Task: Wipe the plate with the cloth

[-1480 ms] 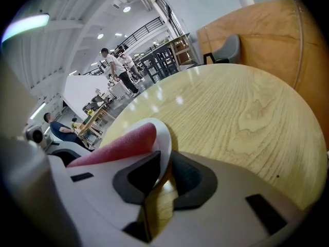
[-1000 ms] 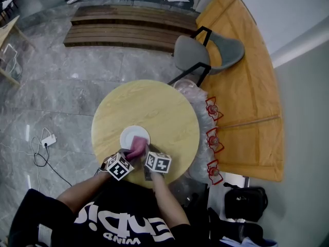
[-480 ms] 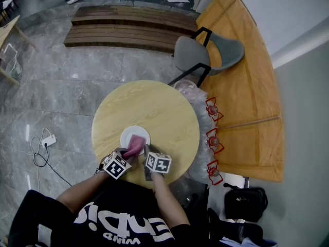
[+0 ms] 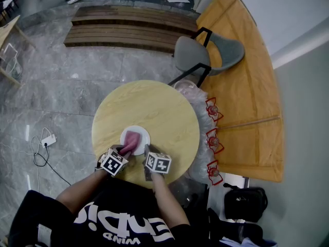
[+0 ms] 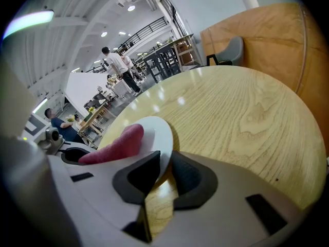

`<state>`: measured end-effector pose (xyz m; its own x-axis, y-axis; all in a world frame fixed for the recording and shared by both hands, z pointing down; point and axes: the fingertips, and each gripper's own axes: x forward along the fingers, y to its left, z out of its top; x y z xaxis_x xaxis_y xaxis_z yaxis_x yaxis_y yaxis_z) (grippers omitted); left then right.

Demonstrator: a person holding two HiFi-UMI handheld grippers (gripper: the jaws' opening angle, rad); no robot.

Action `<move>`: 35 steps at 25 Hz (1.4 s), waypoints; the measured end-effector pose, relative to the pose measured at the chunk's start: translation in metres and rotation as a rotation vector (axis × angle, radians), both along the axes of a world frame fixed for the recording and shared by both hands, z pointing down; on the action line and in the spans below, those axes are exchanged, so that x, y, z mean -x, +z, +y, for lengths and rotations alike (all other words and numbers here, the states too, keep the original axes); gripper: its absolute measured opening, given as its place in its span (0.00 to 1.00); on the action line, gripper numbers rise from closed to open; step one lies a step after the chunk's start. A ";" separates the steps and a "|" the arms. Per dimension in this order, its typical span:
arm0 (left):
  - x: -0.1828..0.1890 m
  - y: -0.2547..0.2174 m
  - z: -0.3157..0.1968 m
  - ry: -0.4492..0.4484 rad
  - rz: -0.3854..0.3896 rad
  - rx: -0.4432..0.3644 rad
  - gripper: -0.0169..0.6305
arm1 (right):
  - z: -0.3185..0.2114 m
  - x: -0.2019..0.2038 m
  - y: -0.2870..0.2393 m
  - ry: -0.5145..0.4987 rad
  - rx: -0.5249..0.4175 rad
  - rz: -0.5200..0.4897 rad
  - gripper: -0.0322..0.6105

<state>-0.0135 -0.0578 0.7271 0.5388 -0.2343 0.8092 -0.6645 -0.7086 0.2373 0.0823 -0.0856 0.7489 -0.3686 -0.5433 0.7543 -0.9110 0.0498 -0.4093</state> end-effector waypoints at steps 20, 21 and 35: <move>0.017 -0.002 -0.019 -0.079 -0.006 -0.011 0.11 | 0.000 0.000 0.001 -0.009 -0.006 0.001 0.16; 0.018 -0.002 -0.020 -0.082 -0.008 -0.013 0.11 | 0.000 0.000 0.001 -0.009 -0.006 0.001 0.16; 0.021 -0.002 -0.033 -0.121 -0.016 -0.017 0.11 | 0.000 -0.001 0.000 -0.014 -0.015 0.003 0.16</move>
<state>-0.0344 -0.0907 0.7250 0.4928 -0.3107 0.8128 -0.7493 -0.6264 0.2148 0.0831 -0.0860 0.7492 -0.3738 -0.5492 0.7474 -0.9115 0.0686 -0.4056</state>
